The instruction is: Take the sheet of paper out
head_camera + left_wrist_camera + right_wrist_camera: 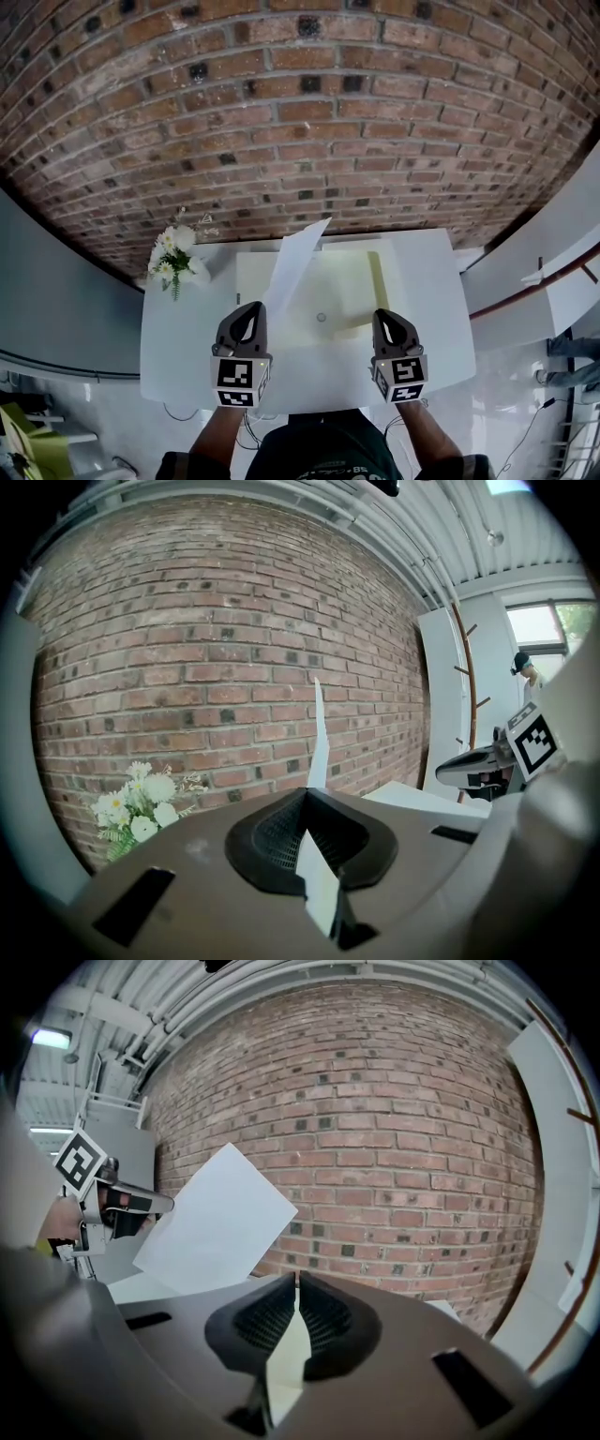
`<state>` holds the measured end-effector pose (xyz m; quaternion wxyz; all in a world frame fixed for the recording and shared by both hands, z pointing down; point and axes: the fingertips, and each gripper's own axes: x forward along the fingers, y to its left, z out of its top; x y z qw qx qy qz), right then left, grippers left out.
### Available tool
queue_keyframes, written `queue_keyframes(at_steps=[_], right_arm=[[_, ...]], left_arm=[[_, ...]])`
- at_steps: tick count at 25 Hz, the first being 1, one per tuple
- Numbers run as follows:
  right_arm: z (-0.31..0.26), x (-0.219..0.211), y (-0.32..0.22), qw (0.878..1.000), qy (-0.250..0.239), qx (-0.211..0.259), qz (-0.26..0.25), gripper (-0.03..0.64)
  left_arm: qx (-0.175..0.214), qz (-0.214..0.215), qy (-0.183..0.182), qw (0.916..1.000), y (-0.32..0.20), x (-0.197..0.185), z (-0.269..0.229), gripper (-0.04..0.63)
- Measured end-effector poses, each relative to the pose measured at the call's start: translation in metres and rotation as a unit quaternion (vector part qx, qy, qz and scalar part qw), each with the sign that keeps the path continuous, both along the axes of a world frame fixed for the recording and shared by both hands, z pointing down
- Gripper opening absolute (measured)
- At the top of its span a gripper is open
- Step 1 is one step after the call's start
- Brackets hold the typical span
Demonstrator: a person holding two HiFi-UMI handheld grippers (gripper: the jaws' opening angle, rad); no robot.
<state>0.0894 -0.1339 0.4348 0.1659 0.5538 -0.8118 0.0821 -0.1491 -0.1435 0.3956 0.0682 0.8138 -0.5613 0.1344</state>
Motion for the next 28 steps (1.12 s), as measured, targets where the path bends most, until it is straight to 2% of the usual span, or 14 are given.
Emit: queue_keyframes(at_steps=[8, 14, 28], right_arm=[[-0.019, 0.011, 0.015, 1.000, -0.015, 0.014, -0.022, 0.072], [-0.025, 0.016, 0.025, 0.999, -0.017, 0.021, -0.036, 0.071], [-0.018, 0.021, 0.027, 0.999, -0.001, 0.019, -0.048, 0.067]], left_arm=[[0.005, -0.021, 0.020, 0.9996, 0.023, 0.007, -0.025, 0.009], [0.009, -0.033, 0.021, 0.9992, 0.037, 0.010, -0.034, 0.009], [-0.006, -0.026, 0.036, 0.9990, 0.044, 0.031, -0.027, 0.009]])
